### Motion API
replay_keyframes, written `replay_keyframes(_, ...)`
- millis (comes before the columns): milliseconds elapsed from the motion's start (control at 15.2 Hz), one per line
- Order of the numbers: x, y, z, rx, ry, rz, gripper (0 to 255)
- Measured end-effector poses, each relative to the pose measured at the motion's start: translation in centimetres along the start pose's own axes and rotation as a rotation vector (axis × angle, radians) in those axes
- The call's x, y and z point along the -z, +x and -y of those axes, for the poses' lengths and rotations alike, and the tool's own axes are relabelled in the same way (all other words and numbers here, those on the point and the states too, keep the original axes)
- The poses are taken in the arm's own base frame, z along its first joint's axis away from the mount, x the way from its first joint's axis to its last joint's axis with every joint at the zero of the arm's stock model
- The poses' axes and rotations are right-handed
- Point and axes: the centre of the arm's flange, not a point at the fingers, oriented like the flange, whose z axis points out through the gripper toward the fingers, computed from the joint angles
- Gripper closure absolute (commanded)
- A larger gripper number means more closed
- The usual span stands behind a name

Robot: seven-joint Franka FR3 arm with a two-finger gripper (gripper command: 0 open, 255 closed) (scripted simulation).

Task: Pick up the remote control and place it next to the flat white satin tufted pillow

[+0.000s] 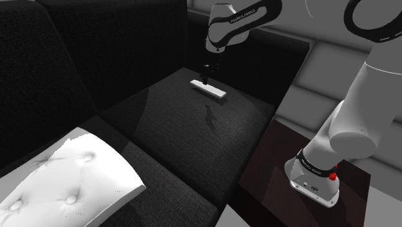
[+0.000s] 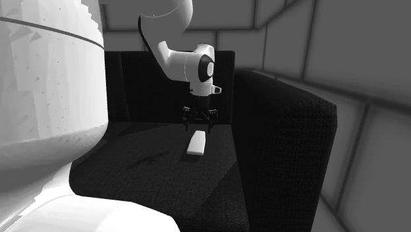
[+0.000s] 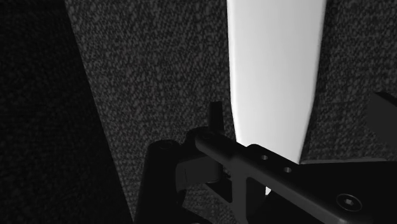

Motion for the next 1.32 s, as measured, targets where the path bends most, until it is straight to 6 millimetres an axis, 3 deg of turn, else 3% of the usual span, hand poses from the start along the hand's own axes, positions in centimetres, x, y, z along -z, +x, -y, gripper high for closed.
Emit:
replay_keyframes(528, -4.3, 1.1, -0.2, 0.011, 0.003, -0.001, 0)
replay_keyframes(990, -4.8, 1.1, -0.2, 0.012, 0.003, -0.001, 0)
replay_keyframes(1056, -4.8, 1.1, -0.2, 0.012, 0.003, -0.001, 255)
replay_keyframes(1320, -4.8, 1.1, -0.2, 0.011, 0.003, -0.001, 255)
